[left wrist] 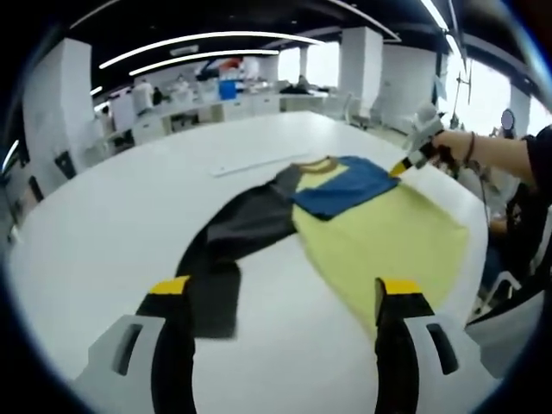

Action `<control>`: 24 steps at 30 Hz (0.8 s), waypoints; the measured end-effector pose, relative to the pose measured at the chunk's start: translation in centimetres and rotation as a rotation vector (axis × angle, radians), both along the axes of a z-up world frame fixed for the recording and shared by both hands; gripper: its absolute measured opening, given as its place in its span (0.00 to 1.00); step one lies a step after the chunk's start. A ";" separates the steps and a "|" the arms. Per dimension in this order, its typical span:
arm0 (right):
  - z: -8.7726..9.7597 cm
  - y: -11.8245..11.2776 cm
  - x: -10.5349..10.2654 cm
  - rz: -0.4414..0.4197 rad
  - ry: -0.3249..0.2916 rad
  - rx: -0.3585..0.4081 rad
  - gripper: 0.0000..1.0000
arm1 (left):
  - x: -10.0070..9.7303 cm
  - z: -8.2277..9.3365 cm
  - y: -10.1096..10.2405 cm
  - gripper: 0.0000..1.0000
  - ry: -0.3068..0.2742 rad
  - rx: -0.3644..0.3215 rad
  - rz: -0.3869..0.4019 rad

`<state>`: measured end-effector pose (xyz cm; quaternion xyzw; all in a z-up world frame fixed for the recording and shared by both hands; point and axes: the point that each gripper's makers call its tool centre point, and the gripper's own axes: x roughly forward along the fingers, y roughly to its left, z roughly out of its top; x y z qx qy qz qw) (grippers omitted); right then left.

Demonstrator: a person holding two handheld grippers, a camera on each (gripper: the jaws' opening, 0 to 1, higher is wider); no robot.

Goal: Fold the garment on the visible template until the final outline fits inside the template.

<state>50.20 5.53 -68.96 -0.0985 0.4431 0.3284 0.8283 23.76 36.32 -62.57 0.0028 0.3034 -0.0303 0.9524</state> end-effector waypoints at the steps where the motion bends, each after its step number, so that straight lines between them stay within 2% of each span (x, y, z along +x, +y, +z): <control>1: 0.3 0.1 -0.1 0.007 -0.007 0.002 0.76 | 0.0 0.1 0.2 0.82 -0.003 0.000 0.004; 8: 2.3 0.3 -1.4 0.071 -0.048 0.020 0.91 | -0.3 -0.2 2.4 0.79 -0.007 0.019 0.037; 15: 4.5 0.3 -2.7 0.112 -0.102 0.051 1.00 | -1.0 -1.7 5.2 0.76 0.024 0.030 0.098; 19: 5.3 0.3 -3.3 0.127 -0.104 0.070 0.99 | -1.4 -2.8 6.4 0.73 0.050 0.025 0.128; 24: 6.4 0.9 -4.5 0.178 -0.108 0.110 0.99 | -1.6 -3.8 8.0 0.65 0.051 0.022 0.170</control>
